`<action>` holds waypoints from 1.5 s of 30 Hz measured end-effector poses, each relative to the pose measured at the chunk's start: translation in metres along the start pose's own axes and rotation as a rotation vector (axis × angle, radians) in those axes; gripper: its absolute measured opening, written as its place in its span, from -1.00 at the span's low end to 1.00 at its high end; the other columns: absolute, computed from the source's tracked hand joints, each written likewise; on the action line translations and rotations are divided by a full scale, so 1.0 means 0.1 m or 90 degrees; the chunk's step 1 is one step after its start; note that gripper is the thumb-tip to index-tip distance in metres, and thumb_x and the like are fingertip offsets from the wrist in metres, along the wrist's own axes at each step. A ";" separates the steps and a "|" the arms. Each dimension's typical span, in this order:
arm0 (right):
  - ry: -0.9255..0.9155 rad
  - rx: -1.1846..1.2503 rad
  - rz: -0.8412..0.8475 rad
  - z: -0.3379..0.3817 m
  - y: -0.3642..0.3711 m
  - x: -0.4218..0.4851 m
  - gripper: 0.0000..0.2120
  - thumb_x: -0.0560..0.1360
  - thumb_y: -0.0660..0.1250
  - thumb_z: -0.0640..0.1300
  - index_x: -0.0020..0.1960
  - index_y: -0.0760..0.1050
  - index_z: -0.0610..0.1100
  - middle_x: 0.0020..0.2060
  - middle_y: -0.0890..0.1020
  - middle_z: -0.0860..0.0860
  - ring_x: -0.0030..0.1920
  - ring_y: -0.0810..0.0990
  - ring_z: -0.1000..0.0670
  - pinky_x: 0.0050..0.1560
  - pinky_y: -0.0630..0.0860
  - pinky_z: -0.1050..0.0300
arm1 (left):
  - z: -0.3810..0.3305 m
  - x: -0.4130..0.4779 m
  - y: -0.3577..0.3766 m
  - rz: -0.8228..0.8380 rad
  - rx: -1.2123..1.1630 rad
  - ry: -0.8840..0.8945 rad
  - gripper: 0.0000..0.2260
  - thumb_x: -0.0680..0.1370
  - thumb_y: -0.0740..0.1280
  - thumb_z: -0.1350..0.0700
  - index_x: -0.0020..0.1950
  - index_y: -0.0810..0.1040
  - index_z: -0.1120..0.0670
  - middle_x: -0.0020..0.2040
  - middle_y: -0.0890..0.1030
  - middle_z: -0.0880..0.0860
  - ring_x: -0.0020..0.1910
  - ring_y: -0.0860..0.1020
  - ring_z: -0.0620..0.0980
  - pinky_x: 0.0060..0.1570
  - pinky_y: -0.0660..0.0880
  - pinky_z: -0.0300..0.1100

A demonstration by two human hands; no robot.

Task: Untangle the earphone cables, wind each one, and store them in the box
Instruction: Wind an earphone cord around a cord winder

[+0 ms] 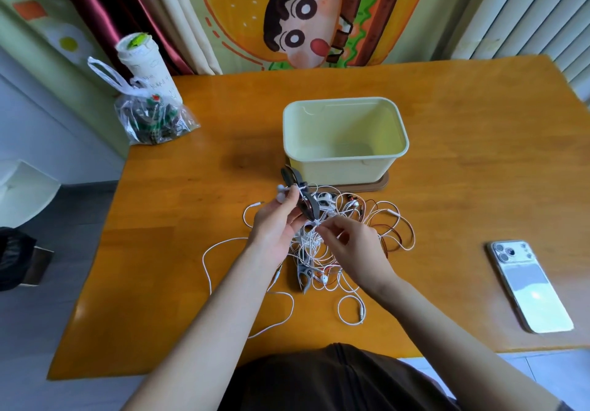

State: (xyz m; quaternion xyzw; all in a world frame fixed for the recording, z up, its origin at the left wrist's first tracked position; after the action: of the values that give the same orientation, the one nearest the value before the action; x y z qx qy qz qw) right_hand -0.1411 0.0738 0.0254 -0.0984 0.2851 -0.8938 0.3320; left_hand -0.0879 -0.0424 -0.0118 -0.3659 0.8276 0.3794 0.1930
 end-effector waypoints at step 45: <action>0.073 -0.088 -0.018 -0.10 -0.43 0.39 -0.71 0.53 0.32 -0.11 -0.27 0.53 -0.29 -0.40 0.56 -0.11 -0.44 0.37 0.05 -0.42 0.30 0.31 | -0.05 0.05 -0.03 0.085 0.683 0.164 -0.87 0.45 0.46 0.20 -0.02 0.62 0.07 -0.37 0.45 -0.08 -0.37 0.41 -0.16 -0.27 0.38 -0.29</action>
State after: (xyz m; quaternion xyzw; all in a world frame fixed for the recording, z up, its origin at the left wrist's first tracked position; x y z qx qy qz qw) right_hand -0.1980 0.0794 0.0417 -0.0739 0.3632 -0.8806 0.2952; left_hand -0.0890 -0.0497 -0.0134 -0.2067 0.9430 -0.1314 0.2253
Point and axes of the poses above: each hand's wrist, its own x-axis towards the middle knuckle, its own y-axis out of the palm, z = x × y, the point moved 10 cm from there along x, towards the middle knuckle
